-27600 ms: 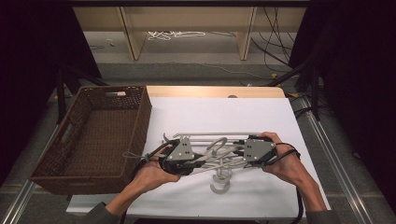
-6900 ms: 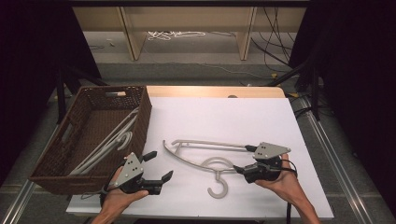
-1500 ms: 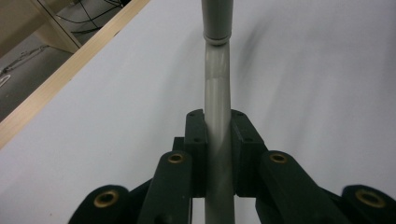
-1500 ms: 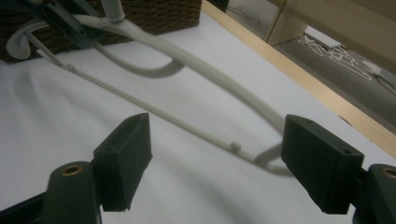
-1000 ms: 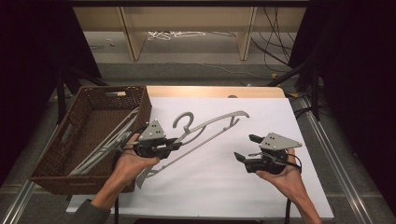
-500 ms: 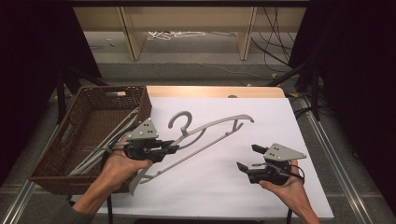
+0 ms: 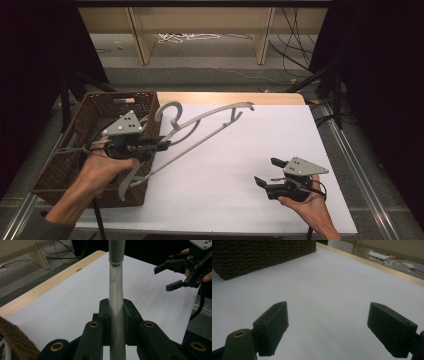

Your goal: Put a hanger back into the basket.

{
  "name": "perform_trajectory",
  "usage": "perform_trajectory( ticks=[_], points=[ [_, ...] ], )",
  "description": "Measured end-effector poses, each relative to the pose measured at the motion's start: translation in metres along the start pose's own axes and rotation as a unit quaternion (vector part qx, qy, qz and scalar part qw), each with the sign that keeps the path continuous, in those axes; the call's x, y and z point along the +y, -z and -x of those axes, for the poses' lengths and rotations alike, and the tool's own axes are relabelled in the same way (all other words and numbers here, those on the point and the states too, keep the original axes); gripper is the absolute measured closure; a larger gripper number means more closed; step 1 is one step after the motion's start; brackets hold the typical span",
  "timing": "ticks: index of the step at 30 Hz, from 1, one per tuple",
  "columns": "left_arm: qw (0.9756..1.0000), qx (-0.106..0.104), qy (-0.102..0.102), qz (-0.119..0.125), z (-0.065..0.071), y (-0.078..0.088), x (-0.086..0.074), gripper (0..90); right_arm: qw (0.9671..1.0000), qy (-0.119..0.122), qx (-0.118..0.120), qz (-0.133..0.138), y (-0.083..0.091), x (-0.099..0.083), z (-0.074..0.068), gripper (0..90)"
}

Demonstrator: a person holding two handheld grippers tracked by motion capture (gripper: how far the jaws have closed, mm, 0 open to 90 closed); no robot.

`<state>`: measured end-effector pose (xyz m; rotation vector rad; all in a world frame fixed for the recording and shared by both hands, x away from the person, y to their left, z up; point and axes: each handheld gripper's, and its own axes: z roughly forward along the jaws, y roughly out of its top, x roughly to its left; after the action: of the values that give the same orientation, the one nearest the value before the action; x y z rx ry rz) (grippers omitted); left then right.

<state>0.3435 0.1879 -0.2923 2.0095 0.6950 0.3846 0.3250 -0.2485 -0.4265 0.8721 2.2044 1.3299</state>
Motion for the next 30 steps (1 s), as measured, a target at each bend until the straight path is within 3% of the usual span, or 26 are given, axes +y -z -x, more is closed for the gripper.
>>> perform_trajectory(
  ticks=[6,7,8,11,15,16,22,30],
  points=[
    [0.9993,0.036,-0.004,0.005,-0.022,0.015,0.001,79.2,1.0,0.001,0.008,-0.005,-0.003,-0.002,0.0,17.9],
    [0.9987,0.051,0.003,0.009,-0.032,0.02,0.0,79.2,0.9999,0.001,0.01,-0.007,-0.003,-0.003,-0.001,17.9],
    [0.9987,0.051,0.003,0.009,-0.032,0.02,0.0,79.2,0.9999,0.001,0.01,-0.007,-0.003,-0.003,-0.001,17.9],
    [0.9969,0.078,0.001,0.01,-0.044,0.028,-0.003,79.2,0.9999,0.002,0.009,-0.004,-0.005,-0.004,-0.001,17.9],
    [0.9952,0.096,0.007,0.013,-0.055,0.036,-0.008,79.1,0.9999,0.002,0.009,-0.01,-0.005,-0.004,0.0,17.8],
    [0.9937,0.111,0.006,0.013,-0.059,0.038,-0.012,79.2,0.9998,0.0,0.011,-0.013,-0.005,-0.005,-0.001,17.8],
    [0.9904,0.137,-0.014,-0.009,-0.074,0.046,-0.025,79.1,0.9998,0.002,0.011,-0.019,-0.005,-0.006,0.0,17.8],
    [0.9875,0.158,0.0,-0.007,-0.087,0.059,-0.039,79.1,0.9998,0.002,0.011,-0.018,-0.006,-0.006,0.0,17.8]
  ],
)
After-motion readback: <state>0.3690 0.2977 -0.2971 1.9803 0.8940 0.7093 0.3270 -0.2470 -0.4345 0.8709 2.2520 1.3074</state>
